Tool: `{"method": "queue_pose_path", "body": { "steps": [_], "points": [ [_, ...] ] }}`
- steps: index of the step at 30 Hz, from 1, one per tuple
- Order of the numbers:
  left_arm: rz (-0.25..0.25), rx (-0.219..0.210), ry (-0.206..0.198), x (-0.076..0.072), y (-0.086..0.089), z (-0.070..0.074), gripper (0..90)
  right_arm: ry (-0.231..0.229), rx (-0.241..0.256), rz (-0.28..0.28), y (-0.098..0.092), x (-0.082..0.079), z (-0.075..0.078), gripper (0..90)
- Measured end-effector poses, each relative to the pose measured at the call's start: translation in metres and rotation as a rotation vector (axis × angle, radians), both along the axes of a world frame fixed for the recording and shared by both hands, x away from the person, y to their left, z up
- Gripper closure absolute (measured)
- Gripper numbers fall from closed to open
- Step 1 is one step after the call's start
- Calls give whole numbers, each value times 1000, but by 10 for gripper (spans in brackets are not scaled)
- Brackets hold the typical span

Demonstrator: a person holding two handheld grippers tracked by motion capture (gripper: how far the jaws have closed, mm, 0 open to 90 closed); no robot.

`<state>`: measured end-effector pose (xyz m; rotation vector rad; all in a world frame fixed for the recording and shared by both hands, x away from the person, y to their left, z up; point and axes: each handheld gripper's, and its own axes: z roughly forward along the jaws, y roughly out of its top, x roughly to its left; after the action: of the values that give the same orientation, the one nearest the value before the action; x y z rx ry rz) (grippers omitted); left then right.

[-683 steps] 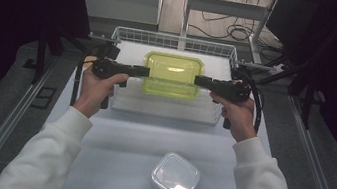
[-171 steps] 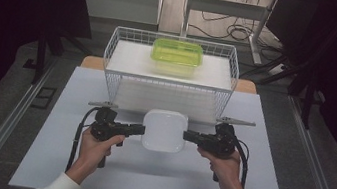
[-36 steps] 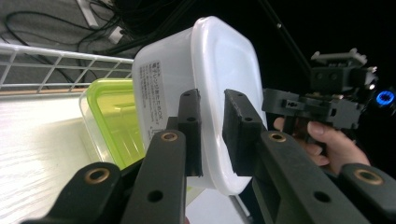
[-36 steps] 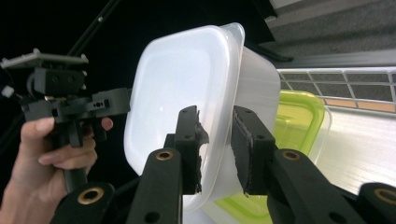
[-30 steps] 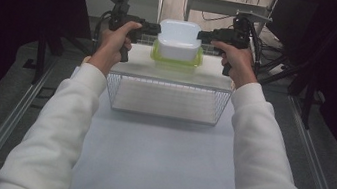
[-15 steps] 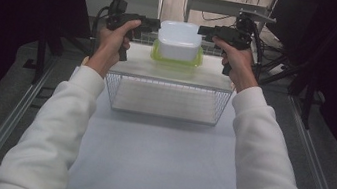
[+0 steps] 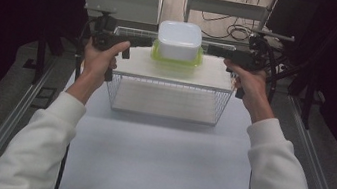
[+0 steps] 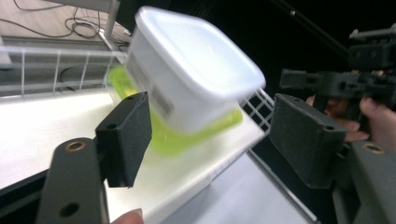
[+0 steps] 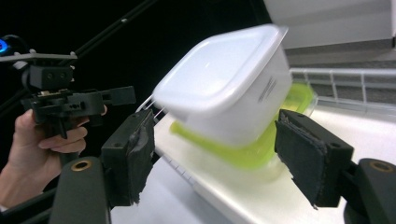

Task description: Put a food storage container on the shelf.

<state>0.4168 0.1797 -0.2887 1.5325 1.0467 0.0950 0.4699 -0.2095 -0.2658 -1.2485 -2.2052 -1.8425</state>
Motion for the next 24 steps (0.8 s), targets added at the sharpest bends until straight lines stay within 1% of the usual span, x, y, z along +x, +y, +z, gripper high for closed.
{"method": "queue_pose_path", "body": {
  "steps": [2, 3, 4, 5, 6, 7, 8, 10, 12, 13, 14, 15, 16, 17, 18, 19, 20, 21, 24],
  "points": [
    [-20, 14, -14, -14, 0, -4, 280, -13, 0, 1, -6, -12, -4, 271],
    [-32, 13, -18, -20, 1, -7, 278, -29, -14, -1, -9, -18, -6, 261],
    [-52, 17, -25, -30, 2, -11, 275, -32, -26, -4, -11, -23, -8, 254],
    [-58, 18, -25, -36, 4, -14, 272, -51, -43, -6, -15, -31, -11, 250],
    [-68, 3, -28, -45, 7, -20, 270, -56, -43, -4, -18, -37, -13, 248],
    [-74, -8, -27, -51, 9, -24, 270, -61, -36, 7, -22, -46, -16, 247],
    [-77, -14, -29, -61, 13, -30, 269, -70, -34, 11, -25, -53, -19, 246],
    [-74, -8, -31, -75, 18, -42, 269, -97, -55, 21, -34, -72, -27, 244],
    [-57, 16, -32, -89, 23, -56, 268, -115, -75, 23, -42, -89, -36, 243],
    [-53, 33, -28, -95, 24, -63, 268, -125, -86, 21, -47, -98, -41, 243],
    [-53, 40, -17, -103, 26, -74, 267, -129, -95, 21, -51, -105, -46, 243],
    [-54, 40, -10, -107, 28, -80, 267, -128, -108, 20, -57, -115, -53, 243],
    [-57, 42, 3, -112, 29, -88, 266, -127, -113, 18, -60, -120, -58, 243],
    [-58, 50, 11, -116, 29, -95, 266, -123, -126, 23, -64, -126, -65, 243],
    [-54, 66, 25, -124, 30, -106, 265, -122, -136, 23, -66, -131, -70, 243],
    [-53, 70, 36, -128, 30, -112, 265, -121, -149, 14, -72, -140, -80, 245],
    [-53, 78, 48, -133, 30, -120, 265, -115, -151, 11, -74, -144, -85, 245],
    [-54, 90, 60, -137, 30, -127, 264, -101, -150, 11, -77, -148, -92, 246],
    [-60, 100, 94, -148, 30, -146, 262, -60, -170, 14, -81, -158, -116, 246]
  ]
}}
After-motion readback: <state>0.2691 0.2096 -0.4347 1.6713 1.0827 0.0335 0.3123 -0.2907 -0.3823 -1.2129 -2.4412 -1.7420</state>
